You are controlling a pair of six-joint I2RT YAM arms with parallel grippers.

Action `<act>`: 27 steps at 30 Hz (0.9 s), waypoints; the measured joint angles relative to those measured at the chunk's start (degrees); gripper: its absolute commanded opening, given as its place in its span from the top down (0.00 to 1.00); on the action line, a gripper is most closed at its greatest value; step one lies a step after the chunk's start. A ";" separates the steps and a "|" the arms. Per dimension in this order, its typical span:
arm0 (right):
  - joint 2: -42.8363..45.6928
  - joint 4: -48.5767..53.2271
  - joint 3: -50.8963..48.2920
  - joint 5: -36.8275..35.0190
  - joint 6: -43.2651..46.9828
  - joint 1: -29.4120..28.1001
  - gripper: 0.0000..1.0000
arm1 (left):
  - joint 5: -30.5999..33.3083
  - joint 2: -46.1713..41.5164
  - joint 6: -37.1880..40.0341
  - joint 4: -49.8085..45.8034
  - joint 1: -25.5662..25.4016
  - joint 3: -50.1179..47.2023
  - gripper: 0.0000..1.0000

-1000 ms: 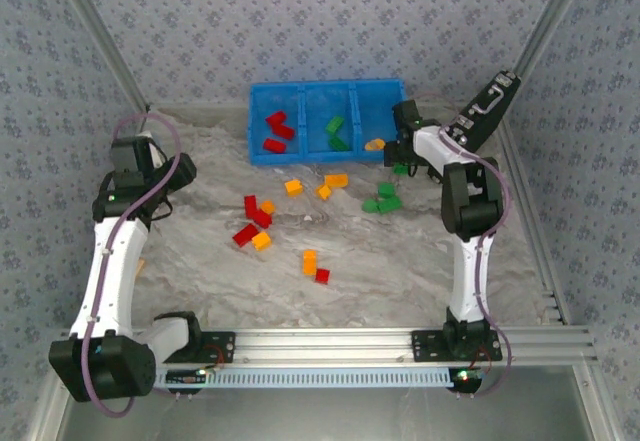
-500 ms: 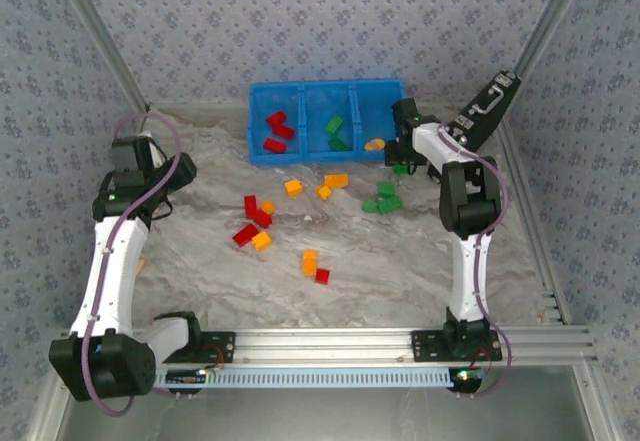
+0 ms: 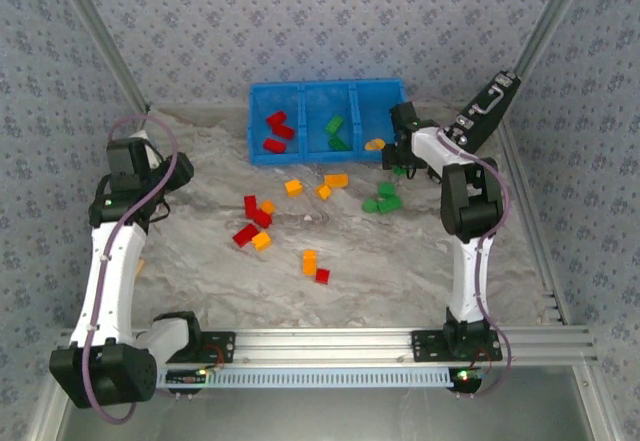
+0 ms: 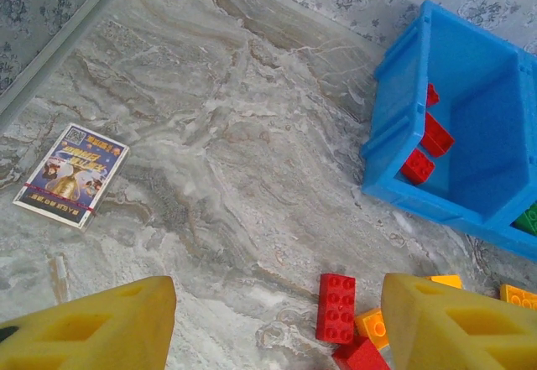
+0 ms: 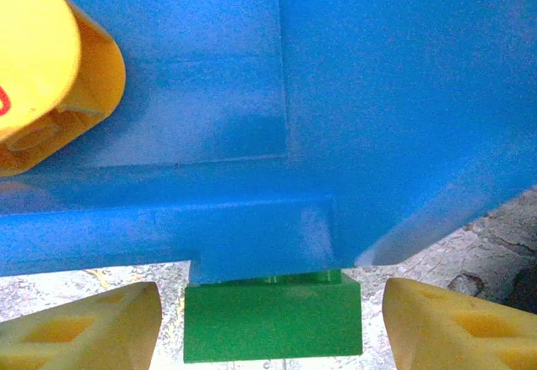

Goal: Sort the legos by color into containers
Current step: Pick up the lego from the top-right of the table.

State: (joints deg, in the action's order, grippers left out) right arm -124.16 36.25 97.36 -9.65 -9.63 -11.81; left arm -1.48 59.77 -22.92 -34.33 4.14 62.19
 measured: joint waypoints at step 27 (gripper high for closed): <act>3.30 -0.66 -5.40 -0.26 -1.53 -0.87 0.52 | 0.02 -2.14 0.87 -0.17 0.37 0.00 0.33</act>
State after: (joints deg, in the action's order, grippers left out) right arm -120.86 35.59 91.96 -9.91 -11.16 -12.69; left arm -1.45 57.63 -22.04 -34.50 4.51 62.19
